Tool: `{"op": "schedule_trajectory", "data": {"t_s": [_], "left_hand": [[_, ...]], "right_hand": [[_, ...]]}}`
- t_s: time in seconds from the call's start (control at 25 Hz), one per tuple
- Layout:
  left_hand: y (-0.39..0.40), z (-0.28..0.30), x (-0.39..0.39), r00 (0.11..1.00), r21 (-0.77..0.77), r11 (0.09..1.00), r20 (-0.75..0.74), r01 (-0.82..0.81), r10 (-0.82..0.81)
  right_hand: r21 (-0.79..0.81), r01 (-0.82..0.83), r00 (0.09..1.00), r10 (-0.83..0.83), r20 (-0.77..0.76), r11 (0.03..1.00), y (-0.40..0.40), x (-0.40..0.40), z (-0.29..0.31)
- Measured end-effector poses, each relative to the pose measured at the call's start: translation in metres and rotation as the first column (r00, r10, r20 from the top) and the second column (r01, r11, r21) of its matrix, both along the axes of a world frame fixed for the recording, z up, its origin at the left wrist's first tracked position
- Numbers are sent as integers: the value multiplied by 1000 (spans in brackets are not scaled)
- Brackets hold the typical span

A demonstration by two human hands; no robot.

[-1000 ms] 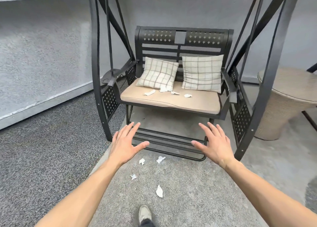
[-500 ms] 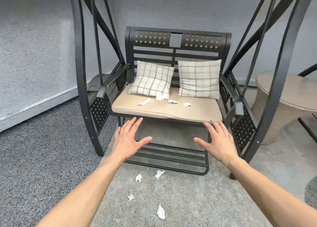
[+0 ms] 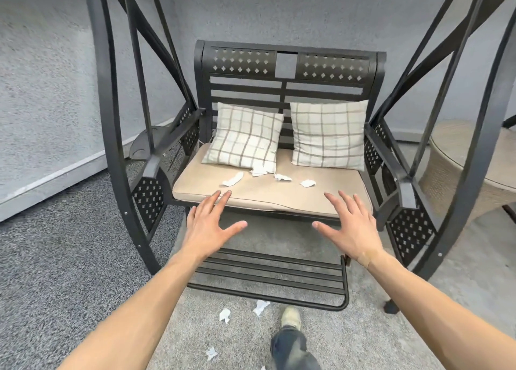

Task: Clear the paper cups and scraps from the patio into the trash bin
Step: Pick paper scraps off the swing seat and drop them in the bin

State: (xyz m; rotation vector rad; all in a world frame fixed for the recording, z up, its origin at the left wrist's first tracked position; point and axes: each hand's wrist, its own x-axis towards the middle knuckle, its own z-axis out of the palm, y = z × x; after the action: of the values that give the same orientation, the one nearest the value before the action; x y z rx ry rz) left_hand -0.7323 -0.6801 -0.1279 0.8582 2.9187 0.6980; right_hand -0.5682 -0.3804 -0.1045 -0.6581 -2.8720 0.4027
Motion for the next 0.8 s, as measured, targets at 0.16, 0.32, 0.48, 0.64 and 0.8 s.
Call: {"op": "schedule_trajectory", "data": {"t_s": [0.16,0.32,0.48,0.64,0.8], "left_hand": [[43,3,-58,1000,-14,1000,-25,2,-3],[97,12,-111,1000,-23,1000,-16,4,-4],[141,15,-153,1000,-23,999,-3,-30,30],[160,8,-182,998,-48,997,23,-54,55],[166,-7,-210,997,-75,995,46,-66,70]], "right_hand": [[-64,-25,999,22,-49,998,45,-71,-9],[-111,-29,998,23,-55,993,91,-129,-16],[-146,-27,999,23,-30,989,139,-172,-20],[-161,-22,1000,22,-1,987,164,-199,-32],[-179,-4,999,12,42,984,178,-216,-45]]}}
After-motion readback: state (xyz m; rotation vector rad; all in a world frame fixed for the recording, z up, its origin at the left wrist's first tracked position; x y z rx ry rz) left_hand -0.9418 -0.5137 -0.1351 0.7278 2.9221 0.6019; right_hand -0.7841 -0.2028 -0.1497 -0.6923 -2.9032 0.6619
